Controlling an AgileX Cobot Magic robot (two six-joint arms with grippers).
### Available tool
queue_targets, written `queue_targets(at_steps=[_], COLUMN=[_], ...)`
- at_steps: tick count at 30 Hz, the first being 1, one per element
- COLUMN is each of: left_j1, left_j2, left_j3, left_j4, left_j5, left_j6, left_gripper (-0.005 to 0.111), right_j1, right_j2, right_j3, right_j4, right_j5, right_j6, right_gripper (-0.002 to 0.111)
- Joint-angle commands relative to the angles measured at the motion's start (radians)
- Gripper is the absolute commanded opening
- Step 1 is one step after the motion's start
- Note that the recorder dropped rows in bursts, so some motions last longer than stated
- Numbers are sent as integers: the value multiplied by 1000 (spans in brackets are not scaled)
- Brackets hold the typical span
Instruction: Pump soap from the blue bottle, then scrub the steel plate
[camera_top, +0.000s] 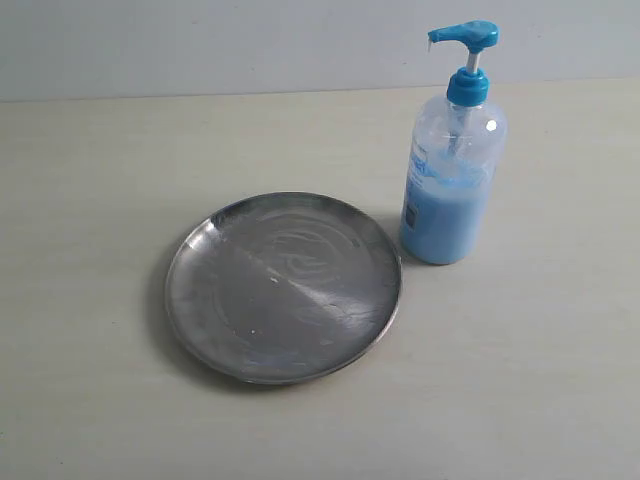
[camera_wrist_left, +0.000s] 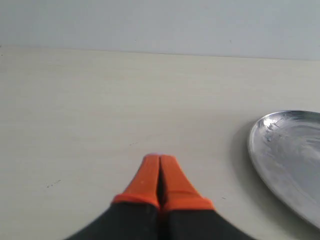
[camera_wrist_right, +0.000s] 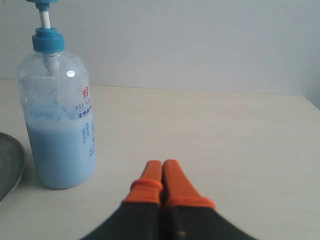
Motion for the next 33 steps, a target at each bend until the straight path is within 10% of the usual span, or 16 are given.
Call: queue_targets(at_steps=[1, 33], left_j1=[2, 2], left_j2=[-6, -6], left_j3=[2, 2], left_j4=[-2, -2], left_j5=[-11, -11], left_j6=[-6, -6], left_gripper=[0, 0], right_j1=[-4, -4], right_j2=[-2, 126], right_j3=[6, -74], right_j4=[-3, -3], right_j5=[-4, 33], right_j6=[2, 2], right_gripper=[0, 0])
